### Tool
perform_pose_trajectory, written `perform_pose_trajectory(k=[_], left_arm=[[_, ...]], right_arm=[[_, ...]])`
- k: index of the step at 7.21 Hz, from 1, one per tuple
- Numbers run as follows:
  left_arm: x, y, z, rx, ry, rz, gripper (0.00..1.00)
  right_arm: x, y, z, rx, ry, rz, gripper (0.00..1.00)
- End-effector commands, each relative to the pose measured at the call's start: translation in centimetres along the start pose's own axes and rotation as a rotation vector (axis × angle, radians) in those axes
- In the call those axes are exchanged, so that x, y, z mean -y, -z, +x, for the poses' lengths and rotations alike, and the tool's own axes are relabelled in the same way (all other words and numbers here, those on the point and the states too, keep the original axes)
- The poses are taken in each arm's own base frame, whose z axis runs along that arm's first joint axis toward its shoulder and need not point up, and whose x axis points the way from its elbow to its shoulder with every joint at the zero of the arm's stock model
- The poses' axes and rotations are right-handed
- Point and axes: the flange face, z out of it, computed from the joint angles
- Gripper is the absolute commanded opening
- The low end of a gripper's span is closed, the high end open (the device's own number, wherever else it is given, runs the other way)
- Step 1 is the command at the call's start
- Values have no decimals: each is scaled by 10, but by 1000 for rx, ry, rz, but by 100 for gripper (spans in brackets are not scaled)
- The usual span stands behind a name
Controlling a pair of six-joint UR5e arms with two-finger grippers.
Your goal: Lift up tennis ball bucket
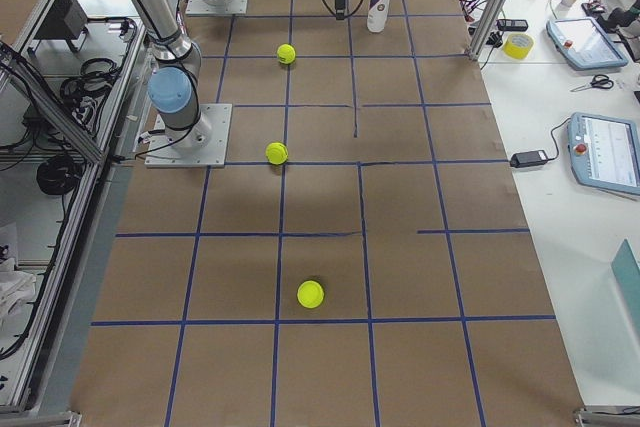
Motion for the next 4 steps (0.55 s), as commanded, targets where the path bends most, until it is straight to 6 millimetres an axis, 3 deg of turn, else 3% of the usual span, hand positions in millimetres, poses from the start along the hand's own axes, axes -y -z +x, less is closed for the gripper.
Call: perform_pose_trajectory(k=[1,4], left_arm=[[-14,-3,2,-2,0,2,100],[-20,-6,2,-1,0,-3,100]], right_arm=[[0,0,0,0,0,0,100],[-1,1,0,2,-1,1,100]])
